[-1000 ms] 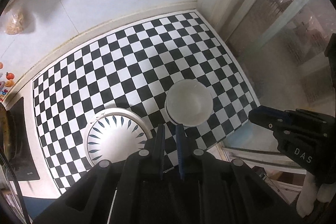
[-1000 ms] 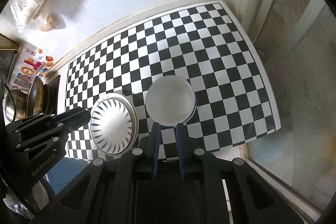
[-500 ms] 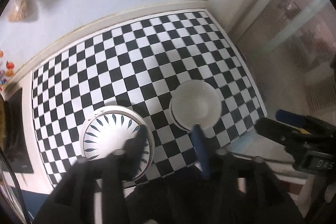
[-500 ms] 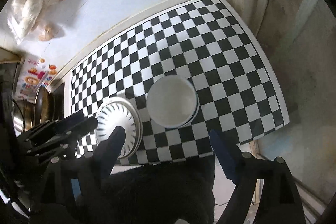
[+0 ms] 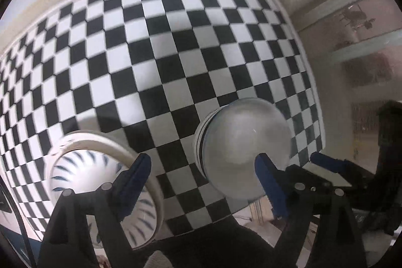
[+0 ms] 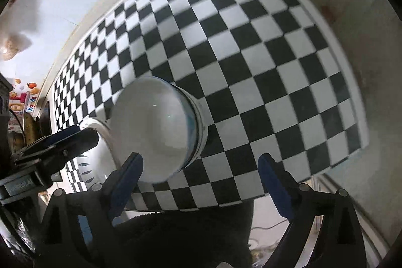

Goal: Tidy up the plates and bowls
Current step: 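Grasp the bowl stack rim with both grippers and lift it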

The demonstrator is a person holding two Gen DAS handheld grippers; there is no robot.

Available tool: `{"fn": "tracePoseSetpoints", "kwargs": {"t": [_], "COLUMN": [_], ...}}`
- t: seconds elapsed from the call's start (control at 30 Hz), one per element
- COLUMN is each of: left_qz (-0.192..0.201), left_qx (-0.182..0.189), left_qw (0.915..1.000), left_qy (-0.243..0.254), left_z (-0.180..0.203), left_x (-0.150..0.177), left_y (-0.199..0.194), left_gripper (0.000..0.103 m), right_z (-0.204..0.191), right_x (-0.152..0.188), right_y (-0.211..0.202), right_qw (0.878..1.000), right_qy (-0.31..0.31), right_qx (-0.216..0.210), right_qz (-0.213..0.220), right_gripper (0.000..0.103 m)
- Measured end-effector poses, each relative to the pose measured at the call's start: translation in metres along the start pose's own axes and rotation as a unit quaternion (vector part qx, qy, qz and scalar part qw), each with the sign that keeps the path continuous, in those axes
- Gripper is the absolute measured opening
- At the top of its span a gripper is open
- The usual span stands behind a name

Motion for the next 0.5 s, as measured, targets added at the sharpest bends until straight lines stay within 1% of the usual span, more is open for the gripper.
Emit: {"fn": "tracePoseSetpoints", "kwargs": {"t": [0.07,0.2,0.3,0.4,0.43,0.5], "left_qz": [-0.02,-0.049,-0.077,-0.095,-0.099,-0.111], "left_qx": [-0.001,0.003,0.015,0.02,0.021,0.03], "left_qw": [0.9998,0.9987,0.9966,0.9944,0.9938,0.9921], "left_qy": [-0.003,-0.01,-0.026,-0.042,-0.046,-0.051], "left_z": [-0.002,-0.005,-0.012,-0.017,-0.018,-0.02], "left_x": [-0.007,-0.013,-0.016,-0.018,-0.019,-0.021], "left_y": [0.019,0.042,0.061,0.074,0.077,0.084], "left_gripper": [0.084,0.084,0.084,0.083,0.083,0.083], "right_z": [0.005,0.016,0.022,0.021,0.019,0.019], "right_x": [-0.005,-0.014,-0.019,-0.022,-0.024,-0.025], "right_y": [0.014,0.044,0.061,0.074,0.079,0.086], "right_qw": [1.0,0.999,0.997,0.995,0.995,0.994], "right_qy": [0.007,0.026,0.037,0.034,0.033,0.032], "right_qx": [-0.003,-0.028,-0.048,-0.059,-0.062,-0.064], "right_qz": [-0.01,-0.037,-0.055,-0.066,-0.069,-0.077], "right_gripper": [0.095,0.095,0.095,0.094,0.093,0.088]}}
Point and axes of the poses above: each gripper's, at about its wrist camera, not at the fingertips, and y roughly the way its jaws point, z to its right, x to its underside, the point moved 4 cm from there along y, roughly the way its jaws point, and after that the axes turned 5 degrees about -z, right-handed, at the moved point
